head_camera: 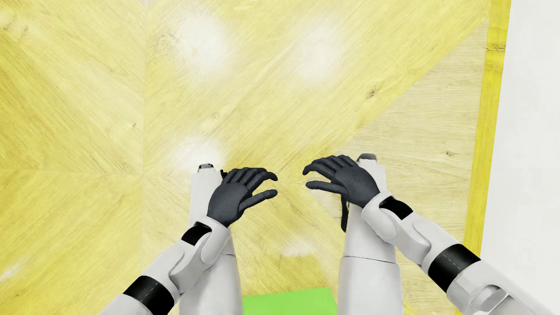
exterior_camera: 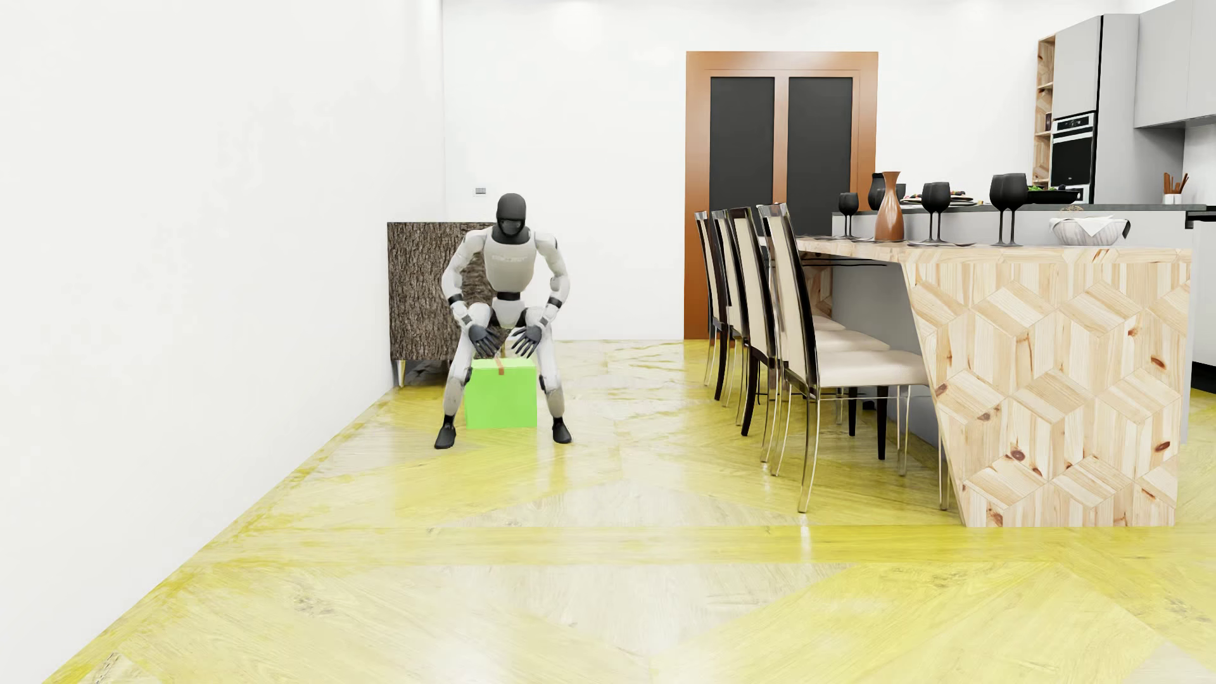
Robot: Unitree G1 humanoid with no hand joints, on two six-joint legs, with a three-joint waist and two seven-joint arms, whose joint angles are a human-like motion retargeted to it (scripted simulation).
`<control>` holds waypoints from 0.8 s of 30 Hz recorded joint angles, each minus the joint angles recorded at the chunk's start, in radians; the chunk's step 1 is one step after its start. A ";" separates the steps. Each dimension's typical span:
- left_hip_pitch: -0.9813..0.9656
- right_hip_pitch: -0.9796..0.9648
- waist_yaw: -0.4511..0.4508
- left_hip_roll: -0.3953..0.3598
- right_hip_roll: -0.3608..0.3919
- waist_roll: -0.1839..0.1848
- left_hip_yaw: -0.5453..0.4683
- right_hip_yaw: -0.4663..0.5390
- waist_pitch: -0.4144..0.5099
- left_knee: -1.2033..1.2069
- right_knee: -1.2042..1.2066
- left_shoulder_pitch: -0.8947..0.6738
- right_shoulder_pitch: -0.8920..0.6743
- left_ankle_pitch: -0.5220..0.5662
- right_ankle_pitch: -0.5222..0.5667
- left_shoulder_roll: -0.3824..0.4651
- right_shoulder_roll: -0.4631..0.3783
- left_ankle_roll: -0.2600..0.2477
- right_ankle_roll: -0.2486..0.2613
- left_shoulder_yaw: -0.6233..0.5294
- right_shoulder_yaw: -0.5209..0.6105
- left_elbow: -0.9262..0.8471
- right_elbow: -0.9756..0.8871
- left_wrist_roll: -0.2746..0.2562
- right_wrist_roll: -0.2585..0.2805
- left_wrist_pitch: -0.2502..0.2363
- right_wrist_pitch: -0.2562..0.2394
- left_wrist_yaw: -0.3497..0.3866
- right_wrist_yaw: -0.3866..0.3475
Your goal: Get off of the green box
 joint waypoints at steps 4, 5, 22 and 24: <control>0.376 0.375 0.030 -0.079 0.007 0.005 0.087 -0.078 -0.164 -0.402 -0.346 0.007 0.097 0.051 0.037 -0.065 0.066 0.033 -0.070 -0.032 -0.009 0.081 0.302 0.002 0.074 -0.100 -0.021 -0.098 0.009; 0.456 0.444 0.015 -0.131 -0.010 -0.007 0.070 -0.054 -0.214 -0.513 -0.393 0.017 0.148 0.074 0.058 -0.054 0.077 0.076 -0.079 -0.032 -0.048 0.029 0.280 0.007 0.095 -0.110 -0.005 -0.132 -0.018; 1.378 0.510 -0.115 -0.006 0.200 0.064 0.286 -0.094 -0.596 -1.020 -0.890 0.336 0.469 0.494 0.469 0.093 0.136 -0.198 -0.101 0.250 -0.373 0.014 0.344 -0.084 0.277 -0.051 0.089 -0.262 -0.053; 1.064 0.571 -0.075 -0.052 0.222 0.094 0.155 -0.060 -0.576 -0.527 -0.827 0.360 0.412 0.635 0.329 0.014 0.070 -0.097 -0.150 0.291 -0.316 0.207 0.339 -0.100 0.296 0.034 0.045 -0.168 -0.085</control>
